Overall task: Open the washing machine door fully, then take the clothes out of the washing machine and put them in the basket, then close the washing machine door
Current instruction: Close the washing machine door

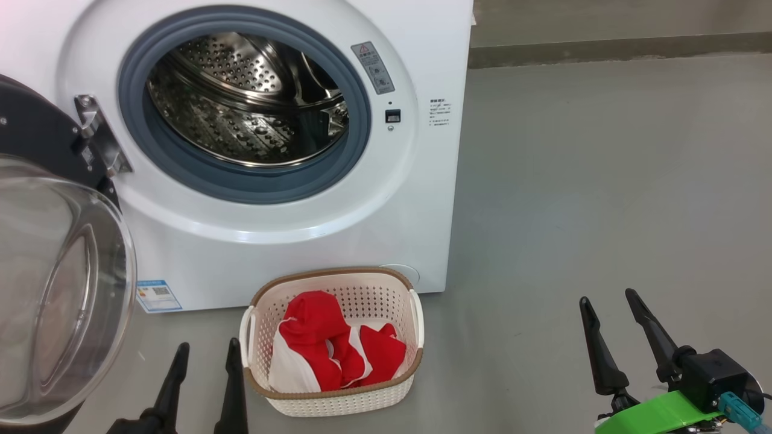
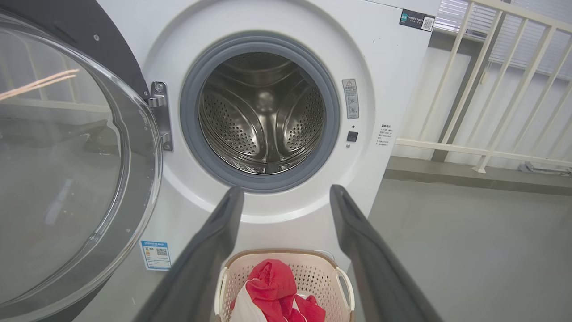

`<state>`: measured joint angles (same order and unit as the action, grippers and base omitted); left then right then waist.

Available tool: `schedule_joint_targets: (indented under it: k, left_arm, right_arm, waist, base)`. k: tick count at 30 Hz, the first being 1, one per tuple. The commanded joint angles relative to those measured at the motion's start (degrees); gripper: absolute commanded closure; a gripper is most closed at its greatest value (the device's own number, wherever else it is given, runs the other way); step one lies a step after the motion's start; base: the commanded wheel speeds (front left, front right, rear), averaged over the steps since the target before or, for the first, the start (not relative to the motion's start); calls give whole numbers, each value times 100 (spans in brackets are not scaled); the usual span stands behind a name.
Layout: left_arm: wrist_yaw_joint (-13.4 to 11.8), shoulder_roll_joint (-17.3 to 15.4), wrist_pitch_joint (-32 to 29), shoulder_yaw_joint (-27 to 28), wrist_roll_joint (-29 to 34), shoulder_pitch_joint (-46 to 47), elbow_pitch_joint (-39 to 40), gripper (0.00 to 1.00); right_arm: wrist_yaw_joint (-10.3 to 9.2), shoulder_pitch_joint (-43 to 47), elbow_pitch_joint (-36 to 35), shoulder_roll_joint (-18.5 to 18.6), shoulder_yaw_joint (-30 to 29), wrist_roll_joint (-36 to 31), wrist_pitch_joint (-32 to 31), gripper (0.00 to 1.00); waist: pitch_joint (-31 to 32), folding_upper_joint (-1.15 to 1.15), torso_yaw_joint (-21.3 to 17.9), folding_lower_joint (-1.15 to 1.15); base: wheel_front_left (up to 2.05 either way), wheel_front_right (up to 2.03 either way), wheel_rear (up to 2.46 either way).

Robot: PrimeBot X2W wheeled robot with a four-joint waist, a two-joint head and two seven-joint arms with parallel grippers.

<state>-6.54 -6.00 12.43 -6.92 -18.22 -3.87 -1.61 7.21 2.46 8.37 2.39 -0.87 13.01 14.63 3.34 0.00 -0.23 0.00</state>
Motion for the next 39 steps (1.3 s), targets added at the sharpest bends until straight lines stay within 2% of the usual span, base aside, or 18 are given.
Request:
schedule_joint_targets:
  k: [1,14,39]
  left_arm:
    - [-14,-49,28,166,-31,85,185,0]
    - [-176,-151,-33,190,51,123,366,0]
    - [-549,-337,-358,280,179,126,868,0]
  right_arm:
    - [28,-50,-155,49,129,-5,37,0]
    - [28,-27,-193,49,199,15,37,0]
    - [28,-243,-337,49,375,-85,37,0]
  waist:
    - [-4,0,17,0]
    - [-64,0,554,0]
    - [-84,0,2349,0]
  base:
    - [0,0,0]
    - [0,0,0]
    - [0,0,0]
